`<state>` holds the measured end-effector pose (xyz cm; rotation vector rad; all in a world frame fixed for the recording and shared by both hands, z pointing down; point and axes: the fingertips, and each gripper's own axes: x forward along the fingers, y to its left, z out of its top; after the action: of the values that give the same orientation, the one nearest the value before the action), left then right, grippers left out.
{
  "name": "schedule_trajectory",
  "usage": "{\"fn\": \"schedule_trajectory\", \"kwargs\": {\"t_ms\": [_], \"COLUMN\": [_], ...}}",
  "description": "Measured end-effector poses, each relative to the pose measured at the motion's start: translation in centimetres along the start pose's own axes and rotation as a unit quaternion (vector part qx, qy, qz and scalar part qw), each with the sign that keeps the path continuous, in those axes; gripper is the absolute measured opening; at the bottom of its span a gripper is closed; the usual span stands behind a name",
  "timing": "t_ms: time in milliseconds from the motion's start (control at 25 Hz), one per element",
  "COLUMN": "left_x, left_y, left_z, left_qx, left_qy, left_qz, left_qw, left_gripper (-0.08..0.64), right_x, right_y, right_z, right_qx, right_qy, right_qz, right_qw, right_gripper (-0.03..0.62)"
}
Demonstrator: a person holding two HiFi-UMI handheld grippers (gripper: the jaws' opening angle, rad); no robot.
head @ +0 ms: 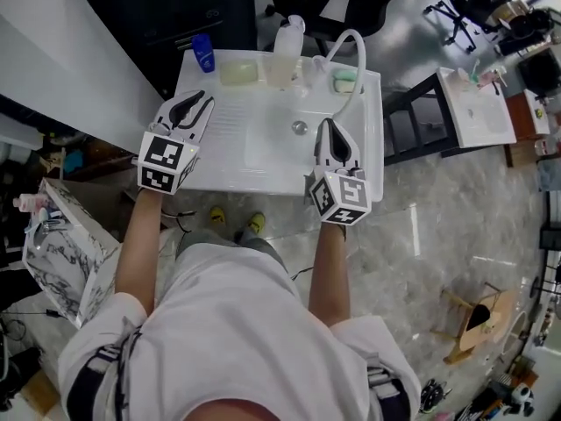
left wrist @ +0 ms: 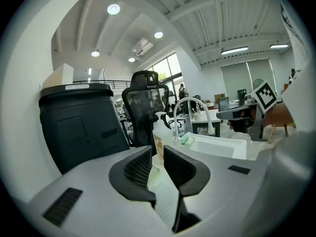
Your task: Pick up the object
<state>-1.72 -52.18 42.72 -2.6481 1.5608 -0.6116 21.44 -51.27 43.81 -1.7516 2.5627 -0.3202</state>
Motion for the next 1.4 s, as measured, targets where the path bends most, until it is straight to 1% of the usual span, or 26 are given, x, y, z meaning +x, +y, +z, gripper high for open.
{"fn": "schedule_trajectory", "kwargs": {"t_ms": [160,360,480,640,840,1000,1120,1200,1320,1400], "left_x": [2.1,5.3,7.6,10.9,15.2,18.0,19.7,20.9,22.4,23.2], "left_y": [1.3,2.6,3.3,4.1,4.4,4.3,4.6,4.7,4.4,4.3], "left_z": [-1.4,-3.4,-4.8,-6.9,-9.8,-12.9,-15.2,-16.6,-18.2,-19.2], "left_qx": [0.018,0.042,0.066,0.081,0.1,0.133,0.158,0.166,0.173,0.187], "left_qy": [0.016,0.035,0.053,0.074,0.107,0.144,0.179,0.198,0.217,0.227], "left_qz": [-0.015,-0.042,-0.061,-0.095,-0.136,-0.162,-0.171,-0.173,-0.18,-0.186], "left_qw": [0.9996,0.9976,0.9946,0.9894,0.9798,0.9671,0.956,0.9504,0.9438,0.9374], "left_gripper": [0.066,0.066,0.067,0.069,0.072,0.072,0.074,0.074,0.084,0.084], "right_x": [2.2,5.0,6.8,9.3,11.8,13.4,14.7,15.4,16.1,16.6], "right_y": [0.9,1.3,1.4,1.7,1.0,0.9,1.0,0.8,0.4,0.3], "right_z": [-1.2,-1.8,-2.4,-3.1,-5.2,-6.4,-7.0,-7.7,-8.6,-9.2], "right_qx": [-0.004,-0.006,-0.006,-0.006,-0.005,-0.002,0.0,0.002,0.004,0.007], "right_qy": [0.01,0.013,0.017,0.027,0.043,0.057,0.065,0.072,0.083,0.089], "right_qz": [0.003,-0.003,-0.011,-0.022,-0.036,-0.04,-0.038,-0.037,-0.034,-0.033], "right_qw": [1.0,1.0,1.0,0.999,0.998,0.998,0.997,0.997,0.996,0.996], "right_gripper": [0.008,0.008,0.008,0.008,0.008,0.008,0.008,0.008,0.008,0.008]}}
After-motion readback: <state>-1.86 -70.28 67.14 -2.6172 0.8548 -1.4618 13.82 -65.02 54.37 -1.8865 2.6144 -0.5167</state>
